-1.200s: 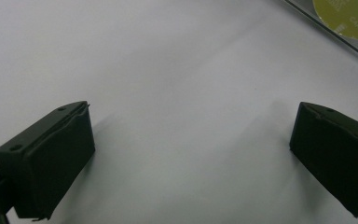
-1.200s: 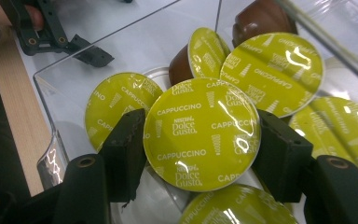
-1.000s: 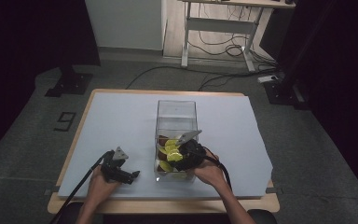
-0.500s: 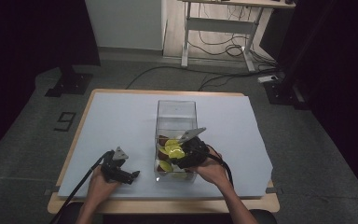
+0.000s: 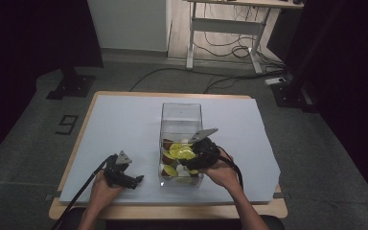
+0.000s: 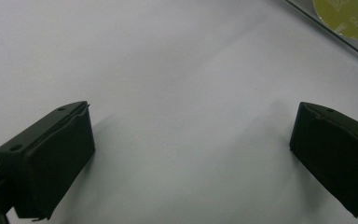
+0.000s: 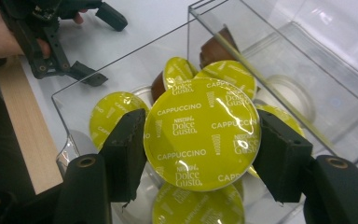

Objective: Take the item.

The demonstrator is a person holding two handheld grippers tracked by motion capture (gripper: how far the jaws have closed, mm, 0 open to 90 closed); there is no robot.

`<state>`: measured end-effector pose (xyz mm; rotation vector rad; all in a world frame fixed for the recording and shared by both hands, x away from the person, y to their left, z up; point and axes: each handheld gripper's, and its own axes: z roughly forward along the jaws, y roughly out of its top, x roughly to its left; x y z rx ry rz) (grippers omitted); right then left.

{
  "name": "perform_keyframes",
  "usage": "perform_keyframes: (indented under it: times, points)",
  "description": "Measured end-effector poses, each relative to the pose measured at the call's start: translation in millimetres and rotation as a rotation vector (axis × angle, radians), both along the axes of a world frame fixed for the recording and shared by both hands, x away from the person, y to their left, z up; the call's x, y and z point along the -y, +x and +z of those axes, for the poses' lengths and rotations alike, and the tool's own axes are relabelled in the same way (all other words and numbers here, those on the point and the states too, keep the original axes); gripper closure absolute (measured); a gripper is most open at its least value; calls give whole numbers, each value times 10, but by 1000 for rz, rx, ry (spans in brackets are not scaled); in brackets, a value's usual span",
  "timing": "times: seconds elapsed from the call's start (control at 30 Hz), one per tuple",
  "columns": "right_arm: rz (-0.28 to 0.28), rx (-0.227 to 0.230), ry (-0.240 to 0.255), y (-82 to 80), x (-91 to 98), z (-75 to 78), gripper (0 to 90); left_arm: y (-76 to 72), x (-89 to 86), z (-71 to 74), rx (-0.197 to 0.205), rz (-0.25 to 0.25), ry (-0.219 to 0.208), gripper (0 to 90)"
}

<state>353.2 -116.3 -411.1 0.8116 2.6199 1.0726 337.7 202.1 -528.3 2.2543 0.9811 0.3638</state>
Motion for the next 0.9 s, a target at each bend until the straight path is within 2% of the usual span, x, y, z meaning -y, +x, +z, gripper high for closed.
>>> perform_keyframes:
  times: [0.9]
  points:
    - [-124, 35, 7, 83, 389, 117, 397, 1, 0, 0, 0, 0, 0, 0]
